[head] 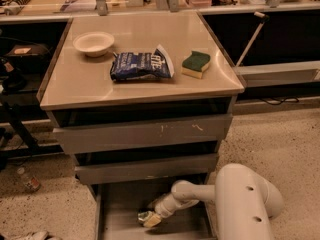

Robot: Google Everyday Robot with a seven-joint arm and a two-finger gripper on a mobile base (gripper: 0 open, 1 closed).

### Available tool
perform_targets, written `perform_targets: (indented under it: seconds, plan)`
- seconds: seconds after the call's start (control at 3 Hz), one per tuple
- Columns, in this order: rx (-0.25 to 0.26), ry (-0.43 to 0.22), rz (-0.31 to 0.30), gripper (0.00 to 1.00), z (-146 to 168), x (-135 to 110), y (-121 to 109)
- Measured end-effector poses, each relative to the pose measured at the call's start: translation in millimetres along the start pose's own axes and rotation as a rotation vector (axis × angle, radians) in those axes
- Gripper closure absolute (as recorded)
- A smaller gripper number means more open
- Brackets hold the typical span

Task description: Pick green can from bottom drawer and place on counter

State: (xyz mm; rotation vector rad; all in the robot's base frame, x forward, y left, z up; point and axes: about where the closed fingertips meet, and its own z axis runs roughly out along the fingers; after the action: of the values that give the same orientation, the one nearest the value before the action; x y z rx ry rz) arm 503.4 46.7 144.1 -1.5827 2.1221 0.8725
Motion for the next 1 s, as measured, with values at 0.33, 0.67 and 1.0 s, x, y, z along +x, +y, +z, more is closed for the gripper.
perform_targets:
  seconds: [0.33, 0.67, 1.0]
  plan:
    - [0.000, 0.000, 0.000, 0.64, 0.0, 0.0, 0.0]
    - [0.000, 0.000, 0.000, 0.86, 0.0, 0.0, 0.0]
    - [0.000, 0.000, 0.000, 1.00, 0.1, 0.0, 0.1]
